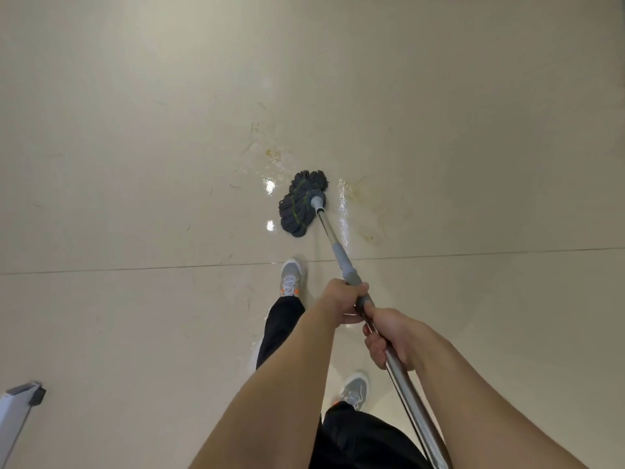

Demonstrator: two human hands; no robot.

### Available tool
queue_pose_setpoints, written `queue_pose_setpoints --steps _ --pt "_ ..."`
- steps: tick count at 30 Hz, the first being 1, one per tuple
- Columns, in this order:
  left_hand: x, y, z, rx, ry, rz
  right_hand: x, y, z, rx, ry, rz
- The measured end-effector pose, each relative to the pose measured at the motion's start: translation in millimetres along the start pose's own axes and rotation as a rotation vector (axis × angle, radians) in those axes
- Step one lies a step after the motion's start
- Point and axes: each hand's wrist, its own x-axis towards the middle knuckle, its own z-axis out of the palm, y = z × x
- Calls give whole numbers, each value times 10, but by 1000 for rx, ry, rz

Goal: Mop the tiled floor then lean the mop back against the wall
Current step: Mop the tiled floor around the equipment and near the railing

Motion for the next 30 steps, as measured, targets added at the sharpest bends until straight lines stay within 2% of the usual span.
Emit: queue_pose_setpoints --steps 5,11,17,22,30 --pt "391 1039 -574 -49 1 56 89 -1221 352 3 -33 -18" --pt "1031 2586 -1661 -33 41 117 300 -3015 1108 11 -96 -74" --pt "1675 3745 -2479 -5 149 184 644 -4401 1693 -10 -103 -138" --pt "1783 3829 -2656 -24 179 171 771 -4553 1841 -23 -102 -146" --pt "1470 3148 -2146 -137 154 102 623 -3781 1421 -87 -98 -156"
